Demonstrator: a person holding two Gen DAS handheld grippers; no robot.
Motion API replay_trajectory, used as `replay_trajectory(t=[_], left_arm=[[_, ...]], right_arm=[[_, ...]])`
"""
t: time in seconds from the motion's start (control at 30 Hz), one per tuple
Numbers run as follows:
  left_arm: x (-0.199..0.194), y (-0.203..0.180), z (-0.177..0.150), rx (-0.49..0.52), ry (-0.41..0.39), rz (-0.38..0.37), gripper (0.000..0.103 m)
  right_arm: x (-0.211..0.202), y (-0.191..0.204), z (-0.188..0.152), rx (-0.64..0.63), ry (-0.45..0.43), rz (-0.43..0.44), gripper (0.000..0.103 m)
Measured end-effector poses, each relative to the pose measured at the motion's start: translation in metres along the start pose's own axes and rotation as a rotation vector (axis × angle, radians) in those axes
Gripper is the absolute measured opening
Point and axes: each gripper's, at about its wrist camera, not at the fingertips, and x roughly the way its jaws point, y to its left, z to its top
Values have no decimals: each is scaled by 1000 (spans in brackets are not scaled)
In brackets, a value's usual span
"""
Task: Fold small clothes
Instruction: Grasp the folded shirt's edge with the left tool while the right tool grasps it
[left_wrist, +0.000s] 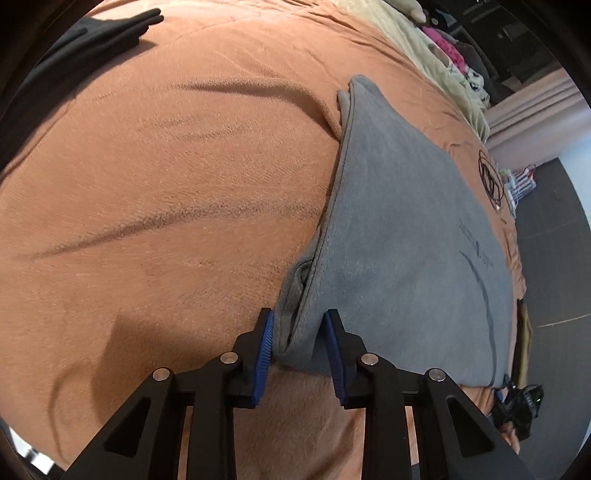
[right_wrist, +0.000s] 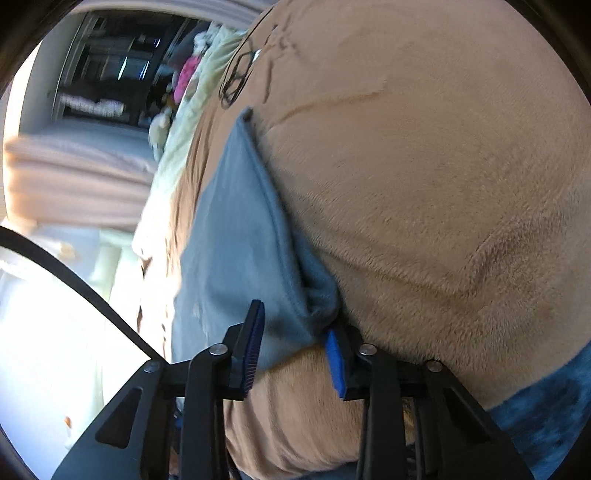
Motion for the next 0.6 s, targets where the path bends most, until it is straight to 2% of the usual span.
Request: replay_trajectory(t=[0.1, 0.17, 0.23, 0.37, 0.6], left_arm=[[-1, 5, -2, -7, -8, -27, 22], [-4, 10, -3, -18, -10, -49, 12], [-10, 9, -4, -19, -20, -39, 9], [-24, 2, -3, -3, -57, -35, 7], [-63, 0, -5, -16, -104, -88, 5]], right_arm=[[2, -3, -7, 6, -34, 7, 19], [3, -2, -10, 9, -48, 12, 10], [4, 0, -14, 9, -54, 24, 5], [-7, 11, -19, -23, -69, 14, 2], [-21, 35, -18, -92, -69, 25, 2]])
